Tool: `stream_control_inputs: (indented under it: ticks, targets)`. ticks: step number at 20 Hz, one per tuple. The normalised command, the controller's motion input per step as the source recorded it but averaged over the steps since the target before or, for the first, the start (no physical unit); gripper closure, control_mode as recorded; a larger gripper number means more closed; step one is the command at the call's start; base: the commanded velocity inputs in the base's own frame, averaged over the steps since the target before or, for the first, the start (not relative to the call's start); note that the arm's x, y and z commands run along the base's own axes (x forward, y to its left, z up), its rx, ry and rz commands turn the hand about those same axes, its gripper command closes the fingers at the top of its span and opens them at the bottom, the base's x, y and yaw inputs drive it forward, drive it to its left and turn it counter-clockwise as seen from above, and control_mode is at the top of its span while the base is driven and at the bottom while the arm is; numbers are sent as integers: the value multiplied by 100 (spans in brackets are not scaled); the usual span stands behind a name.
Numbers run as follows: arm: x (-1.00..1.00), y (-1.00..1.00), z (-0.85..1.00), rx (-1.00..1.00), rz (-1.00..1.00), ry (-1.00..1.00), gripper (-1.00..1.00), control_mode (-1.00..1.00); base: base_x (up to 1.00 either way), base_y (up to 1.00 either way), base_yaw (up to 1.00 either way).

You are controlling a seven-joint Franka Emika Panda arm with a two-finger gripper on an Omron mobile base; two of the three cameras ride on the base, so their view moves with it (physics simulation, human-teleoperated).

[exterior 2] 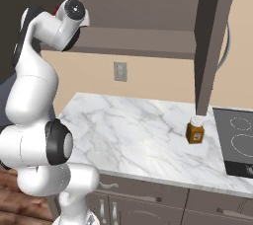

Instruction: Collect the turmeric, ketchup, and shaker from the cabinet and place them next to the stove.

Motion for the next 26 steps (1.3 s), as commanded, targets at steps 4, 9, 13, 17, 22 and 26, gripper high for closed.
stream_control_inputs:
  ticks: [4, 9, 13, 17, 22, 26]
  targets:
    - [7, 12, 0, 0, 0, 0, -100, -100, 0, 0, 0]
    - [7, 7, 0, 0, 0, 0, -100, -100, 0, 0, 0]
    - [6, 3, -1, 0, 0, 0, -100, -100, 0, 0, 0]
    - [9, 3, -1, 0, 0, 0, -100, -100, 0, 0, 0]
    - [11, 8, -5, 0, 0, 0, -100, -100, 0, 0, 0]
    - [12, 13, -12, -1, 0, 0, -100, -100, 0, 0, 0]
